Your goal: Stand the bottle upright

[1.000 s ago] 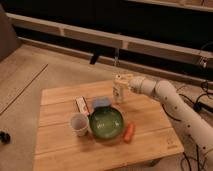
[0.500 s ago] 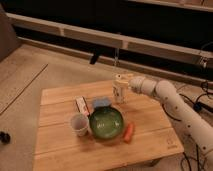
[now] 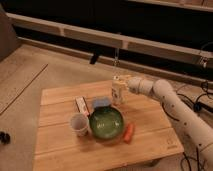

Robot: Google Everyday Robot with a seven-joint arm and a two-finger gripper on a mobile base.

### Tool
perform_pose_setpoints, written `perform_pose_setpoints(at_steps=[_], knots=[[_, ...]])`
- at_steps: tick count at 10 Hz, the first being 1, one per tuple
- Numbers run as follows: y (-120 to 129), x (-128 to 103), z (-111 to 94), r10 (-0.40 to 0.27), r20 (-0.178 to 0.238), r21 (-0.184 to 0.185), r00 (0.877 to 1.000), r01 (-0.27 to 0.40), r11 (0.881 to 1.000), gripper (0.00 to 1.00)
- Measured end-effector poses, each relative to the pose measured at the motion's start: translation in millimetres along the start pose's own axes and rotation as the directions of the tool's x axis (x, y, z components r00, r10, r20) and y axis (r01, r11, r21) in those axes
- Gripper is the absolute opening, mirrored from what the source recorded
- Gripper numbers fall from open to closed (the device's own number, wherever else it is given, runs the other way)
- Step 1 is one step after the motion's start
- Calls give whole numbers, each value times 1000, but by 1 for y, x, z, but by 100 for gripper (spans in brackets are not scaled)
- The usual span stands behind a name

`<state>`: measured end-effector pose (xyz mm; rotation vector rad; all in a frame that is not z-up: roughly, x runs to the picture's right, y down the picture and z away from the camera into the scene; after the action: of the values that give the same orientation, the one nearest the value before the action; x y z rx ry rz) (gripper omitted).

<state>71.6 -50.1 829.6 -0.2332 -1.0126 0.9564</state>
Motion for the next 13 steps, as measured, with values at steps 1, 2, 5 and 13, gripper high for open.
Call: perform_pose_setpoints(at_steps=[1, 2, 5, 13], knots=[[-2, 2, 5, 4, -10, -14, 1000, -4, 1000, 0], [-5, 3, 7, 6, -16, -23, 1000, -6, 1000, 0], [-8, -1, 14, 0, -27, -47, 1000, -1, 999, 0], [-9, -3, 16, 9, -31, -74, 999, -11, 997, 72]])
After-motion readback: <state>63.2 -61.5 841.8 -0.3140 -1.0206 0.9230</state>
